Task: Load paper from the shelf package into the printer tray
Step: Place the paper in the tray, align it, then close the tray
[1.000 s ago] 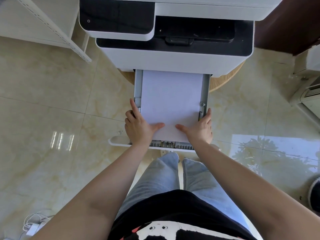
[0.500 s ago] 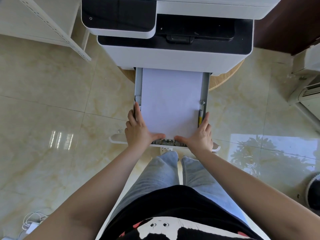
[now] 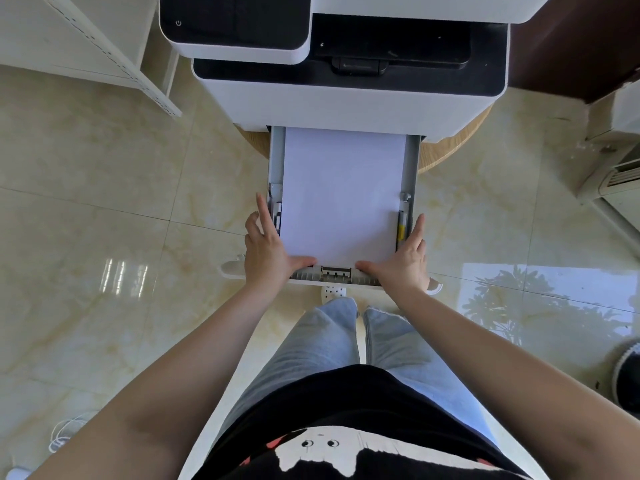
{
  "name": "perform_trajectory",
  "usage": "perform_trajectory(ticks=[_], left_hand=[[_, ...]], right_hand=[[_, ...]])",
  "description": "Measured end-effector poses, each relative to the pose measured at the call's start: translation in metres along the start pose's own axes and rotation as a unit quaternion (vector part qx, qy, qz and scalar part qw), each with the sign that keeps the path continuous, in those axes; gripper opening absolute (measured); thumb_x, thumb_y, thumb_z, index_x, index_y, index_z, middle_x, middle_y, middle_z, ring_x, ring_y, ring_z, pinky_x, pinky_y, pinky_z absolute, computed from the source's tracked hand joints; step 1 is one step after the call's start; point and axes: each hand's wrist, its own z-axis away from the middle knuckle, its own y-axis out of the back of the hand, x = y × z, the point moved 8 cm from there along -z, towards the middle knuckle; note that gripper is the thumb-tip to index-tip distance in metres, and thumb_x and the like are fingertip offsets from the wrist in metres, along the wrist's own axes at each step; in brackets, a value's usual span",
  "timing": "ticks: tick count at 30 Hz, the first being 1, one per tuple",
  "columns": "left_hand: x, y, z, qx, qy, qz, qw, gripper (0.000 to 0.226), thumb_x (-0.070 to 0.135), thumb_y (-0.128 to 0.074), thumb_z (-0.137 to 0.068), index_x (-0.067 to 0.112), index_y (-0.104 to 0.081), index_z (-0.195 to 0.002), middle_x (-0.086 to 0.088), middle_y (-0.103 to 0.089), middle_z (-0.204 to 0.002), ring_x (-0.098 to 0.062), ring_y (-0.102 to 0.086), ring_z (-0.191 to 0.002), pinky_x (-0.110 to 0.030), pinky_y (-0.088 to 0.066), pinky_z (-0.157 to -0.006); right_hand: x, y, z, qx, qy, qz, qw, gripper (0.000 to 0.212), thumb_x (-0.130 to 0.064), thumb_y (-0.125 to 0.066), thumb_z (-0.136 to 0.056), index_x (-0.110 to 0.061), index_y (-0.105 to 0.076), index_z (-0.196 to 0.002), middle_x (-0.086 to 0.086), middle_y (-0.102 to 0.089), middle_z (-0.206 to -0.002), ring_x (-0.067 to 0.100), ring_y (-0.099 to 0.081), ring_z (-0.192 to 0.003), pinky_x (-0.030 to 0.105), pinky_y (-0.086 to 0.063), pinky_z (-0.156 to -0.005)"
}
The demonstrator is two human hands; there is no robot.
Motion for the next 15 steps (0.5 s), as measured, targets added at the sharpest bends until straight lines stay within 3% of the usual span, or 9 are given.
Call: perform_trajectory(ticks=[3, 6, 11, 15], left_hand=[[-0.0013, 0.0002, -0.0027, -0.009, 0.012, -0.01, 1.0, 0.157, 0.056, -0.088, -0.038, 0.02, 0.017, -0.148, -0.019, -0.043, -0.125, -0.033, -0.048, -0.108, -0.038, -0.042, -0.092], [0.0011, -0.0022, -0.0059, -0.02, 0.011, -0.016, 1.0, 0.158, 0.054, -0.089, -0.038, 0.019, 0.018, -0.148, -0.017, -0.044, -0.118, -0.032, -0.048, -0.101, -0.035, -0.04, -0.09], [-0.0002, -0.0008, -0.0047, -0.013, 0.02, -0.03, 0.999, 0.158, 0.058, -0.088, -0.037, 0.021, 0.019, -0.148, -0.015, -0.044, -0.122, -0.032, -0.049, -0.105, -0.04, -0.047, -0.079], [0.0024, 0.0053, -0.0103, 0.007, 0.048, 0.045, 0.998, 0.144, 0.065, -0.08, -0.049, 0.021, 0.014, -0.149, -0.016, -0.044, -0.13, -0.035, -0.048, -0.117, -0.042, -0.048, -0.079]], right_hand=[[-0.0016, 0.0034, -0.0004, 0.0, 0.007, 0.004, 1.0, 0.147, -0.042, -0.089, -0.048, -0.033, 0.019, -0.147, 0.006, -0.035, -0.146, 0.028, -0.041, -0.132, 0.043, -0.045, -0.091], [-0.0034, 0.0042, 0.0, 0.001, 0.009, 0.015, 1.0, 0.147, -0.043, -0.089, -0.048, -0.032, 0.019, -0.147, 0.006, -0.037, -0.143, 0.029, -0.044, -0.13, 0.043, -0.045, -0.09], [-0.0024, 0.0037, 0.0006, 0.0, 0.003, 0.009, 1.0, 0.145, -0.045, -0.088, -0.048, -0.033, 0.017, -0.147, 0.005, -0.037, -0.144, 0.029, -0.043, -0.13, 0.043, -0.046, -0.089], [-0.0027, 0.0069, -0.009, -0.022, -0.023, -0.033, 0.999, 0.124, -0.063, -0.075, -0.059, -0.027, 0.002, -0.15, 0.003, -0.03, -0.154, 0.029, -0.043, -0.132, 0.046, -0.044, -0.089]])
